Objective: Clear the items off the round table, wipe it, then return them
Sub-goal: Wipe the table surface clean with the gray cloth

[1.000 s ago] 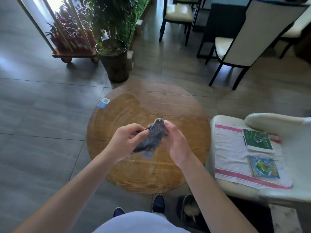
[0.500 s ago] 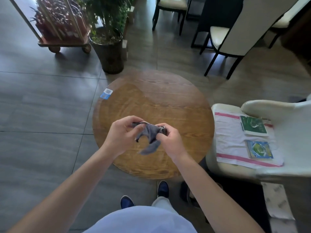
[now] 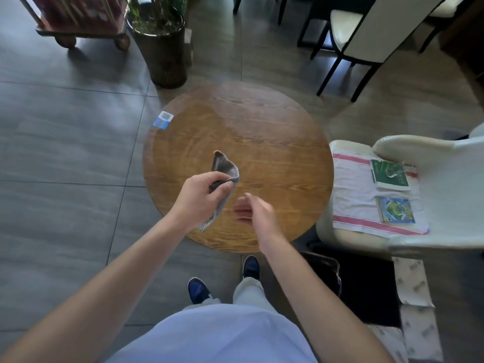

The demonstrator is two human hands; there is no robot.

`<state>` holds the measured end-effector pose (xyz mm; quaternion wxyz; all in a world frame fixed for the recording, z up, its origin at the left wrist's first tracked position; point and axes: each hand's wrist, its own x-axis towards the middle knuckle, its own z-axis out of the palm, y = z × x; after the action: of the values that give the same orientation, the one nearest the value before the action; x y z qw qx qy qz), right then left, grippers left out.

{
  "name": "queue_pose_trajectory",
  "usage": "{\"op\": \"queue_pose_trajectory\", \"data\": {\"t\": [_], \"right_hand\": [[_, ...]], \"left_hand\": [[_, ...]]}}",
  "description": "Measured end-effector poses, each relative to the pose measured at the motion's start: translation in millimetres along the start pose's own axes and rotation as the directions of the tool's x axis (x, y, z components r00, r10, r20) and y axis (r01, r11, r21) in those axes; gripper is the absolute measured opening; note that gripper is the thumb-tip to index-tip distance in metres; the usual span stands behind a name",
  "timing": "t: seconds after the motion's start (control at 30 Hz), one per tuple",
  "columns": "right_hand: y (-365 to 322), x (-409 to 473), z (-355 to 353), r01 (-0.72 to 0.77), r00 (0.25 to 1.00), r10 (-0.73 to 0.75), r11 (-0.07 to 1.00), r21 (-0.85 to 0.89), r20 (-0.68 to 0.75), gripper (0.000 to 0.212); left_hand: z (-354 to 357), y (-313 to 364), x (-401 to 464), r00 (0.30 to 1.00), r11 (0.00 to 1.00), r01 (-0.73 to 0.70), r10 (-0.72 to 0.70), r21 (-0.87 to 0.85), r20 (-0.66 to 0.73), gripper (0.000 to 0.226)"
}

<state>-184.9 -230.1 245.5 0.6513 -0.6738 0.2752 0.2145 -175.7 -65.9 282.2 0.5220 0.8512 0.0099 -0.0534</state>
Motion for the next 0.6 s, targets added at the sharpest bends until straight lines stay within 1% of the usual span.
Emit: {"op": "queue_pose_trajectory", "data": {"t": [0.1, 0.13, 0.2, 0.27, 0.33, 0.4, 0.53, 0.57, 0.6], "right_hand": [[16.4, 4.5, 37.0, -0.036, 0.996, 0.028, 0.995, 0.089, 0.084, 0.03], [21.8, 6.9, 46.2, -0.097, 0.991, 0.083, 0.985, 0.14, 0.107, 0.031], [32.1, 10.7, 60.4, -0.268, 0.958, 0.225, 0.923, 0.276, 0.178, 0.034], [44.4, 16.3, 67.1, -0.371, 0.924, 0.292, 0.841, 0.395, 0.246, 0.042], [51.6, 25.5, 67.9, -0.418, 0.907, 0.321, 0.769, 0.484, 0.273, 0.052], [55.9, 37.8, 64.6, -0.463, 0.886, 0.35, 0.685, 0.562, 0.304, 0.06], [65.2, 66.2, 47.6, -0.496, 0.867, 0.391, 0.616, 0.612, 0.308, 0.065], [66.9, 75.3, 39.4, -0.503, 0.862, 0.4, 0.606, 0.616, 0.311, 0.064], [65.6, 83.9, 28.5, -0.521, 0.849, 0.416, 0.566, 0.638, 0.325, 0.062]], "left_hand": [[7.8, -11.6, -11.8, 0.998, 0.998, 0.03, -0.033, 0.061, 0.06, 0.01], [9.5, -16.0, -16.4, 0.997, 0.996, 0.045, -0.05, 0.074, 0.062, 0.01], [11.2, -23.6, -24.6, 0.996, 0.991, 0.077, -0.082, 0.11, 0.045, 0.014], [13.5, -30.5, -30.7, 0.99, 0.982, 0.128, -0.133, 0.137, 0.035, 0.016], [19.5, -36.3, -33.9, 0.986, 0.969, 0.155, -0.164, 0.191, 0.034, 0.016], [31.1, -39.3, -35.1, 0.98, 0.952, 0.164, -0.187, 0.257, 0.068, 0.017], [58.9, -36.7, -25.5, 0.951, 0.942, 0.181, -0.241, 0.282, 0.192, 0.038], [66.0, -35.4, -19.3, 0.946, 0.942, 0.174, -0.241, 0.288, 0.217, 0.039], [73.4, -33.5, -11.9, 0.937, 0.94, 0.163, -0.243, 0.3, 0.251, 0.04]]}}
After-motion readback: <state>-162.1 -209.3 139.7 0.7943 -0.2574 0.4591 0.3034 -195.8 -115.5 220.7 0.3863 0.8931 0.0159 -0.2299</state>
